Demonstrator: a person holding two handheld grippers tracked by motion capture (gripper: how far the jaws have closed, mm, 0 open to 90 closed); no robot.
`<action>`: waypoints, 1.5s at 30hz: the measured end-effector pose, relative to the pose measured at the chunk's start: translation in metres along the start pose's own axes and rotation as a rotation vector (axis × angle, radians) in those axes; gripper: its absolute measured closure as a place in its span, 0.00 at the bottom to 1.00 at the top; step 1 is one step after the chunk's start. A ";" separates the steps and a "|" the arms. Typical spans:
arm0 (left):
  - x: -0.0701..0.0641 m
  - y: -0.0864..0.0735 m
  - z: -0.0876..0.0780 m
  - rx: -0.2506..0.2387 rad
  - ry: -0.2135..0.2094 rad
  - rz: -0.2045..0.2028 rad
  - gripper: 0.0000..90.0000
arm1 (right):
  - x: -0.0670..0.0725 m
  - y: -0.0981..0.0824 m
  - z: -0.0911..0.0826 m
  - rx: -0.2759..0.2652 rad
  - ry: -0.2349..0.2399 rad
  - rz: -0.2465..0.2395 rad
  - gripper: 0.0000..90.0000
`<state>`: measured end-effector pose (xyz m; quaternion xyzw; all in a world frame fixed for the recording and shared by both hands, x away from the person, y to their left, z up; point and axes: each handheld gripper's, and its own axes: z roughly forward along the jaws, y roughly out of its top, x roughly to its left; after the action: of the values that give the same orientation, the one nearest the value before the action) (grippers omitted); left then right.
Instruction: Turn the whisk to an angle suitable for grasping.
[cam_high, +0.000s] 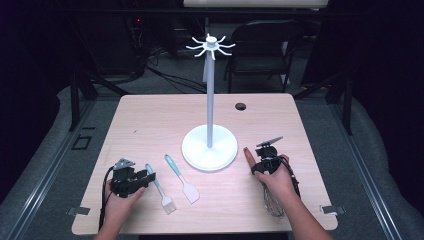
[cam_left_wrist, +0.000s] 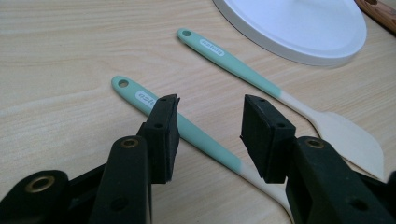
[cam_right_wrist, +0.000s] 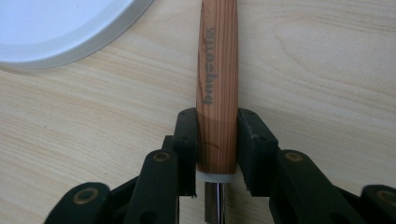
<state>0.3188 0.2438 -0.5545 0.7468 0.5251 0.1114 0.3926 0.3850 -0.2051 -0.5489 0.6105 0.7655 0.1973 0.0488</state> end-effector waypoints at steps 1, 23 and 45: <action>0.000 0.000 0.000 0.000 -0.001 0.000 0.63 | 0.000 0.000 0.000 -0.001 0.003 -0.001 0.78; 0.000 0.000 0.001 0.002 -0.001 -0.002 0.62 | 0.011 0.002 0.003 0.023 -0.074 -0.061 0.78; -0.004 0.001 0.001 -0.019 0.002 0.027 0.58 | 0.003 -0.002 -0.015 -0.087 0.023 -0.049 0.79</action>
<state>0.3186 0.2394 -0.5537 0.7500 0.5142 0.1226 0.3977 0.3773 -0.2064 -0.5356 0.5866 0.7714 0.2363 0.0714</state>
